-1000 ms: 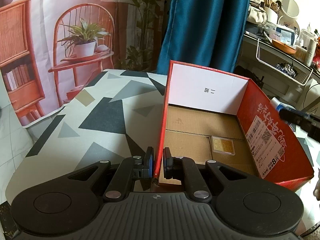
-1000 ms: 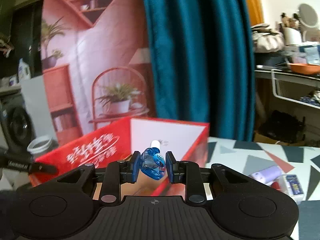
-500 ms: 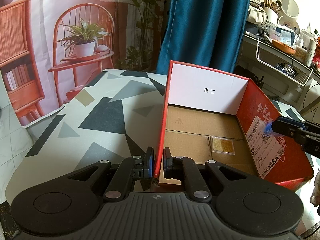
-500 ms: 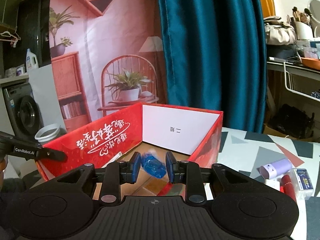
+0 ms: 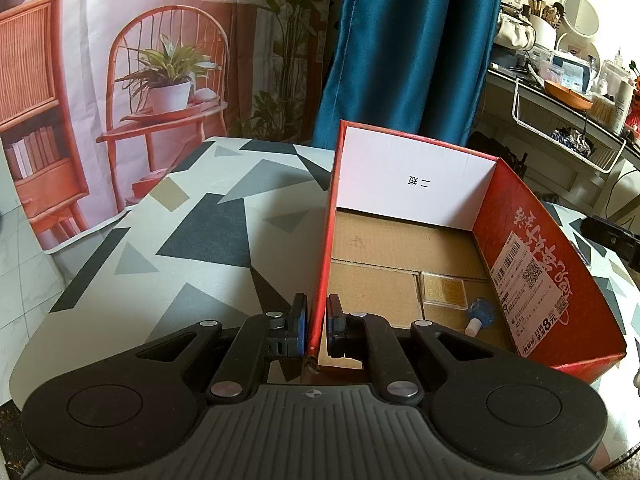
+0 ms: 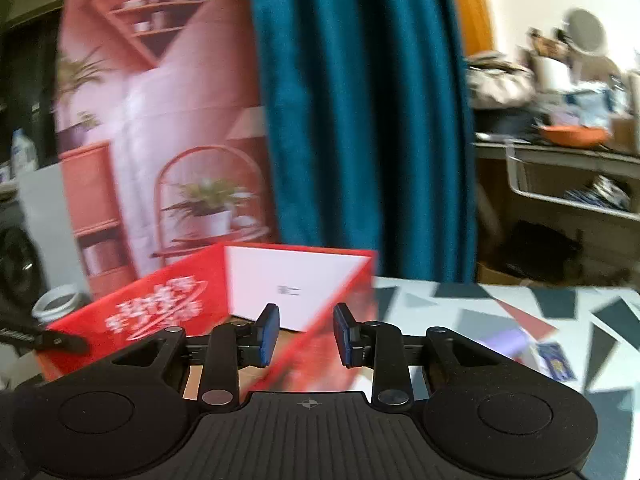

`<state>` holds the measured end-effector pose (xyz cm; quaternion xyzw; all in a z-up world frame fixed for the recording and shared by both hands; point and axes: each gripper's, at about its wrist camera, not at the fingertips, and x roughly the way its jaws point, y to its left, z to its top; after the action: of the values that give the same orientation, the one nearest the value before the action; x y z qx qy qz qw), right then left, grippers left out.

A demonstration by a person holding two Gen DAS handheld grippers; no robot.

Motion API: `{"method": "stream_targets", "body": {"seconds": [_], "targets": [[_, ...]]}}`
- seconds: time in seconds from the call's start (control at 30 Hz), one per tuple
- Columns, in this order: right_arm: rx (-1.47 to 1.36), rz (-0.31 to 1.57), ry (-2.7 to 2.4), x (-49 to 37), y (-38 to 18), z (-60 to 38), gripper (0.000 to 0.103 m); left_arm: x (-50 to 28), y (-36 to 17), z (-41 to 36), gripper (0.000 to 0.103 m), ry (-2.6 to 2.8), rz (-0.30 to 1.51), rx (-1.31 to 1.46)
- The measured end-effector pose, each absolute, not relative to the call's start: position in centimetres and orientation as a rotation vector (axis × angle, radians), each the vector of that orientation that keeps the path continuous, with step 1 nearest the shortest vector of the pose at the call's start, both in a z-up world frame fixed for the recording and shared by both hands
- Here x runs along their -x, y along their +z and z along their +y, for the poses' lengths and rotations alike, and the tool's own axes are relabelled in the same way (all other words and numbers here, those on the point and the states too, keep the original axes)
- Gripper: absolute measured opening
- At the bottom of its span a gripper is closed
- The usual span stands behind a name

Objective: Organize rigid objects
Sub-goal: 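Carry the blue bottle into the red box and release it with the right gripper, then grasp the pink checkered lipstick with the right gripper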

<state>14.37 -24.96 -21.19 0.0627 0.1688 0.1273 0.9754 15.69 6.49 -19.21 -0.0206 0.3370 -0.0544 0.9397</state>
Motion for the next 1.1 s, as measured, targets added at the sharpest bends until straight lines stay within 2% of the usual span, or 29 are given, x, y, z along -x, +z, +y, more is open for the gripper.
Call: {"method": "stream_targets", "body": {"seconds": [0.23, 0.6, 1.0, 1.1], "targets": [[-0.192, 0.437, 0.126, -14.8, -25.0, -28.1, 0.03, -15.7, -19.2, 6.5, 0.011, -0.111, 0.688, 0.042], [-0.138, 0.632, 0.118, -15.6, -29.6, -26.9, 0.031, -15.7, -19.2, 6.5, 0.011, -0.111, 0.688, 0.043], [-0.056, 0.68, 0.171, -17.2, -31.7, -24.9, 0.031, -15.7, -19.2, 6.5, 0.011, -0.111, 0.688, 0.042], [-0.094, 0.671, 0.17, -17.2, -32.0, -25.5, 0.028, -15.8, -19.2, 6.5, 0.011, -0.111, 0.688, 0.042]]}}
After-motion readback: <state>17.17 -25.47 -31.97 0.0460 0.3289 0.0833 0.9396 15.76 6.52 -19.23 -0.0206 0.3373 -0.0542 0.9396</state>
